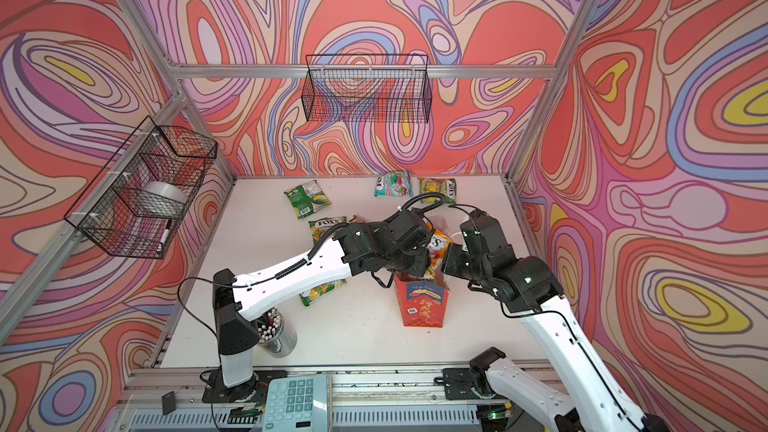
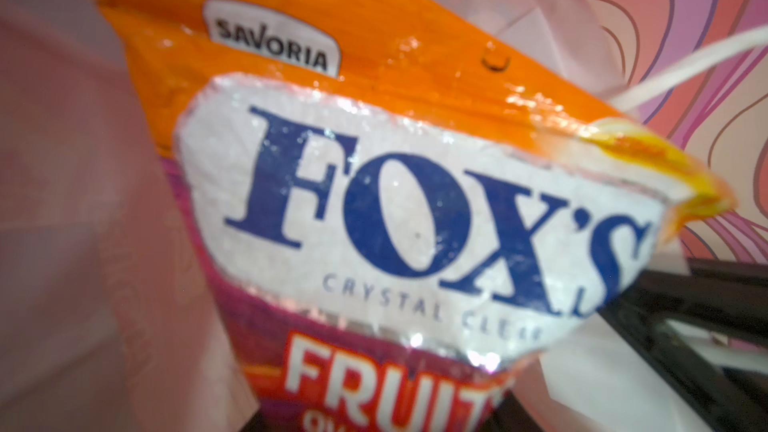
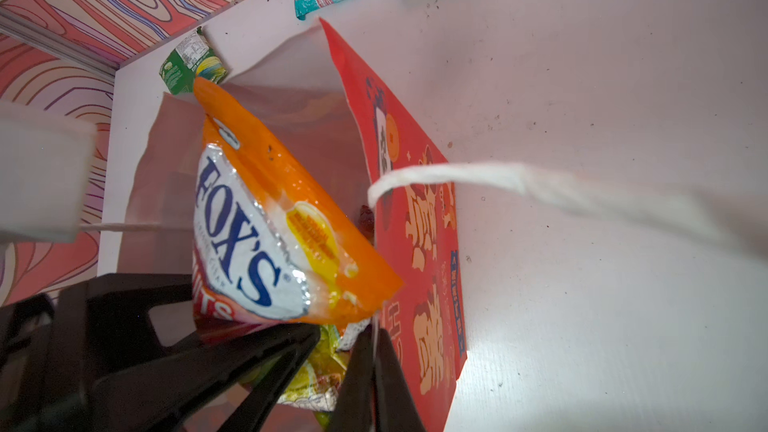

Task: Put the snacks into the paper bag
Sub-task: 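Lower the orange packet into the bag and open the left gripper, then move the left gripper back to the green Spring Tea packet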

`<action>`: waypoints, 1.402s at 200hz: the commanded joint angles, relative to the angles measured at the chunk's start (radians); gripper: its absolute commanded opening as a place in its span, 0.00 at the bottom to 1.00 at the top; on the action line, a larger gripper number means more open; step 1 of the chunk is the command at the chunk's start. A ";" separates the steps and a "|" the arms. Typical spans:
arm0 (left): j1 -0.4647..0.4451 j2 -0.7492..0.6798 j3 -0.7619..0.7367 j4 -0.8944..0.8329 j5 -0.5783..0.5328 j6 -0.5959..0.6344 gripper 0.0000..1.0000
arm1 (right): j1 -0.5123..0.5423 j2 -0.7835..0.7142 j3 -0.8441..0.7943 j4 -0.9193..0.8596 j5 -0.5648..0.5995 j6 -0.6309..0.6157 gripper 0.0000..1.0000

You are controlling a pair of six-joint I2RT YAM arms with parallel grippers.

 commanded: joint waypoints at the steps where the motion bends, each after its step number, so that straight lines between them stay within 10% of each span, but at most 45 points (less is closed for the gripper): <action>1: -0.010 -0.036 0.006 0.024 -0.016 -0.012 0.65 | 0.005 -0.029 0.010 -0.004 0.042 0.011 0.00; 29: -0.011 -0.060 -0.034 0.044 -0.016 -0.017 1.00 | 0.004 -0.043 0.001 0.006 0.038 0.029 0.00; 236: -0.031 -0.657 -0.371 0.392 0.241 0.133 1.00 | 0.003 -0.081 -0.061 0.044 0.061 0.040 0.00; 280: -0.032 -0.747 -0.426 0.296 0.017 0.132 1.00 | 0.004 -0.078 -0.064 0.057 0.045 0.047 0.00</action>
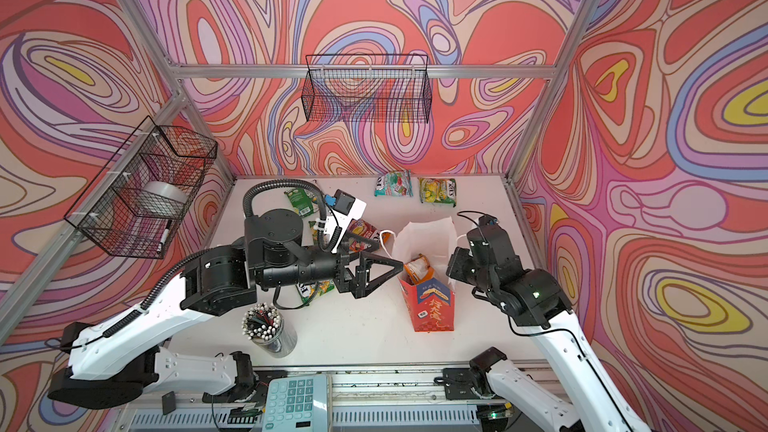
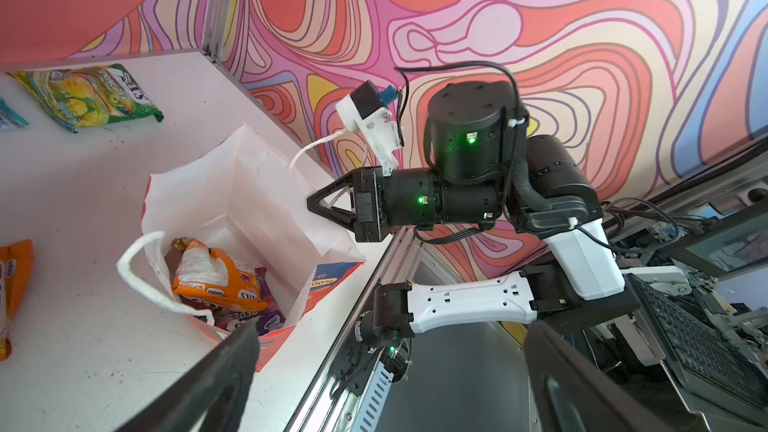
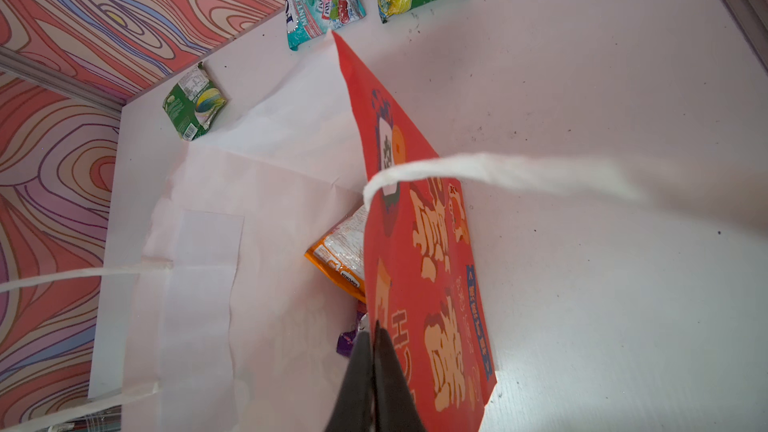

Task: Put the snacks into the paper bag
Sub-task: 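Move the left gripper back to the green Spring Tea packet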

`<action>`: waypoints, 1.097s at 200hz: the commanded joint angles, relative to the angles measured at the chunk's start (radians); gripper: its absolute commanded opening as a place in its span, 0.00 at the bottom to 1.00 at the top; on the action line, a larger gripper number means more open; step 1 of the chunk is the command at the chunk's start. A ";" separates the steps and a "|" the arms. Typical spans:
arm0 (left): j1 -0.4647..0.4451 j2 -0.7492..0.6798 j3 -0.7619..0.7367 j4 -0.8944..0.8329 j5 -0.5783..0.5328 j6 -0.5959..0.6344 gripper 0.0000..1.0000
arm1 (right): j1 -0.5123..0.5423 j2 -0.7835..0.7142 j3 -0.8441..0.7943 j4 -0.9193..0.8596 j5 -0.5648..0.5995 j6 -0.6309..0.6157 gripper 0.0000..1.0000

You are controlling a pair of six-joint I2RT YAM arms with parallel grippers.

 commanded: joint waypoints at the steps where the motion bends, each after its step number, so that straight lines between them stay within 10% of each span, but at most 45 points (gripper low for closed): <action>1: 0.006 -0.055 -0.044 -0.043 -0.165 0.010 1.00 | 0.004 -0.005 -0.004 0.020 -0.005 0.008 0.00; 47: 0.018 0.000 -0.088 -0.363 -0.634 -0.110 1.00 | 0.004 -0.023 0.001 0.012 0.001 0.007 0.00; 110: 0.234 0.250 -0.251 -0.322 -0.452 -0.278 1.00 | 0.003 -0.050 -0.027 0.027 -0.026 0.024 0.00; 219: 0.468 0.468 -0.367 -0.275 -0.372 -0.221 1.00 | 0.005 -0.073 -0.060 0.010 -0.045 0.027 0.00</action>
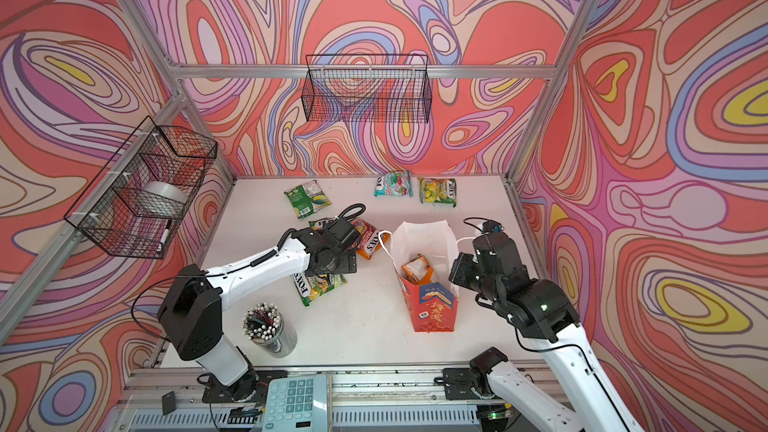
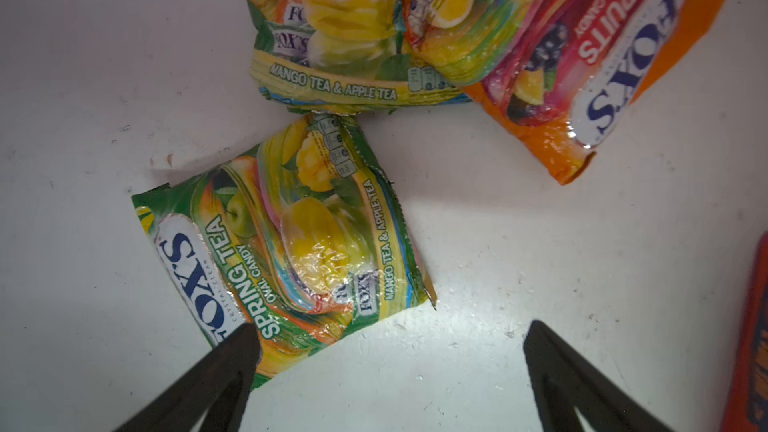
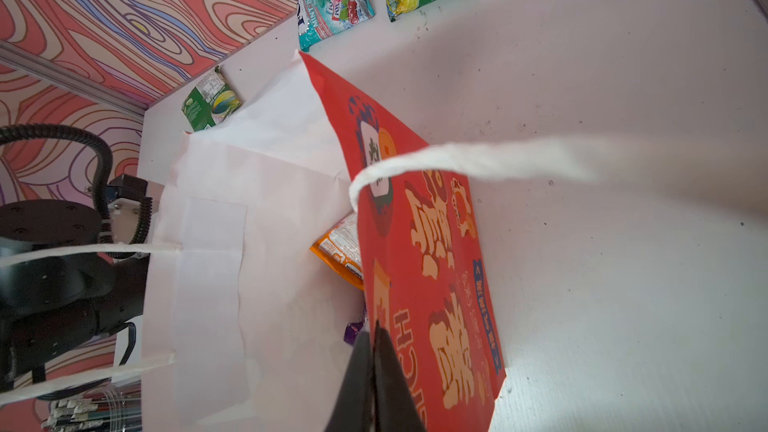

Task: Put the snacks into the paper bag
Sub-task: 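Move the left gripper back to the green Spring Tea packet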

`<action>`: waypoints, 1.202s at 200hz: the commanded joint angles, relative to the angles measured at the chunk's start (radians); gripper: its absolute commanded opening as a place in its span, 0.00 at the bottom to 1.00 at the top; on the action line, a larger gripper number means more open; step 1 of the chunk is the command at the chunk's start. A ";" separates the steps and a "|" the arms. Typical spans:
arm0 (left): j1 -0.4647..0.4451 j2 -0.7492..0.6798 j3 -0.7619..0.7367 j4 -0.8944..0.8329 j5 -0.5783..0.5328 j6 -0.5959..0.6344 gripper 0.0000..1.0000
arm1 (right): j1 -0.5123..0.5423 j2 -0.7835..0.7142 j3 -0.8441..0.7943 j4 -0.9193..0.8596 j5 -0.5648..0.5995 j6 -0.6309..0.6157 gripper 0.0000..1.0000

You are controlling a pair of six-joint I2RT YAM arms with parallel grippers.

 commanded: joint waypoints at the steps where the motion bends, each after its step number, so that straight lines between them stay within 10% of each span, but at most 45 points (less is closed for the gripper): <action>1: 0.036 0.018 -0.030 -0.002 0.005 0.020 1.00 | 0.004 -0.007 -0.023 0.004 -0.017 0.008 0.00; 138: 0.155 0.047 -0.261 0.168 0.166 0.000 0.99 | 0.005 0.015 -0.020 -0.019 -0.006 -0.016 0.00; 240: 0.157 0.040 -0.322 0.236 0.193 -0.038 0.51 | 0.004 0.021 -0.016 -0.002 -0.020 -0.026 0.00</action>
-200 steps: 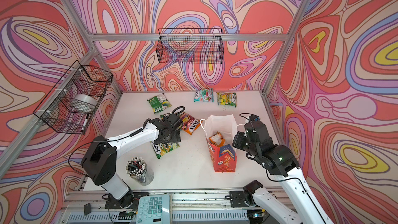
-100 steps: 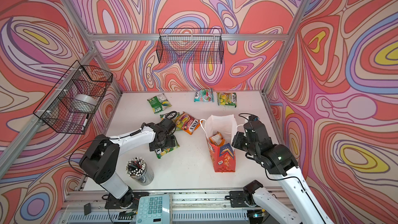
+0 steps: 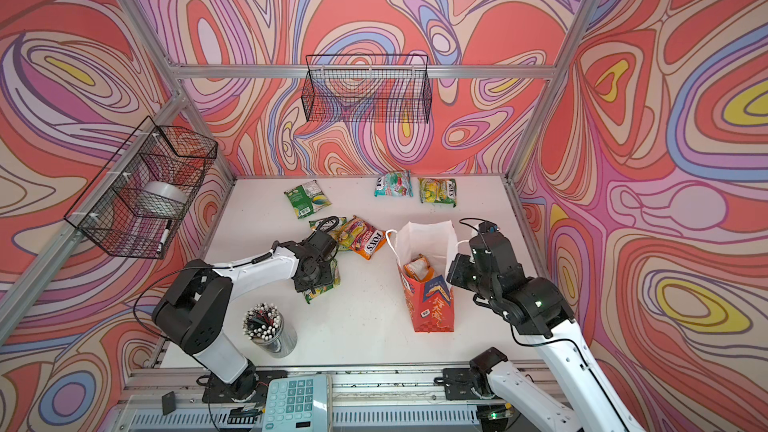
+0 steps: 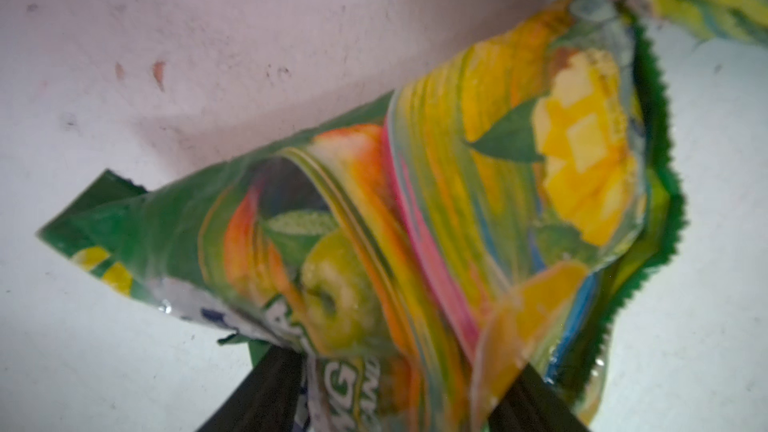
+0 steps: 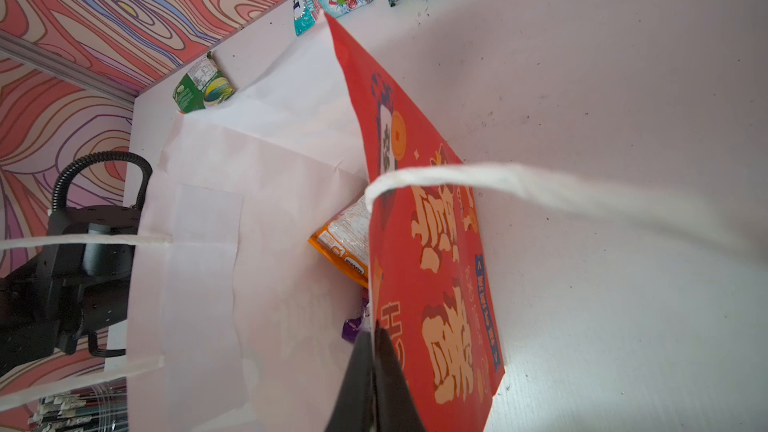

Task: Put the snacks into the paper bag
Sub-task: 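Move the left gripper back to the green Spring Tea packet, then close the left gripper on the green Spring Tea packet and lift it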

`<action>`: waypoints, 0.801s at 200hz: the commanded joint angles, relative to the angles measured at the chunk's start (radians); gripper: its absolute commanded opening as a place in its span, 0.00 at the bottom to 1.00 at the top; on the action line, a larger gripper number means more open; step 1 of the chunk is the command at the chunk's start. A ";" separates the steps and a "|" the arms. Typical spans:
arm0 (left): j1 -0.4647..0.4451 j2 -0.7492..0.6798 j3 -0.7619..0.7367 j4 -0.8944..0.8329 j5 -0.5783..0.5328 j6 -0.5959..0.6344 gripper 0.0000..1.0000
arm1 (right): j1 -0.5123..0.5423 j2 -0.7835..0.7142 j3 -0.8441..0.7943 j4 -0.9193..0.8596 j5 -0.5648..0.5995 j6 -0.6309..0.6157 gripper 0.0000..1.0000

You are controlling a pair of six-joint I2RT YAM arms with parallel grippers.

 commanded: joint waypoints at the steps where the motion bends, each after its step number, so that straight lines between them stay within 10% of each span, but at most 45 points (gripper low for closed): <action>1: 0.001 0.038 -0.045 0.023 0.067 -0.026 0.51 | 0.004 0.005 0.005 -0.008 -0.011 -0.014 0.00; 160: -0.128 -0.228 0.039 -0.125 -0.062 -0.025 0.25 | 0.004 -0.045 -0.052 0.018 -0.036 -0.002 0.00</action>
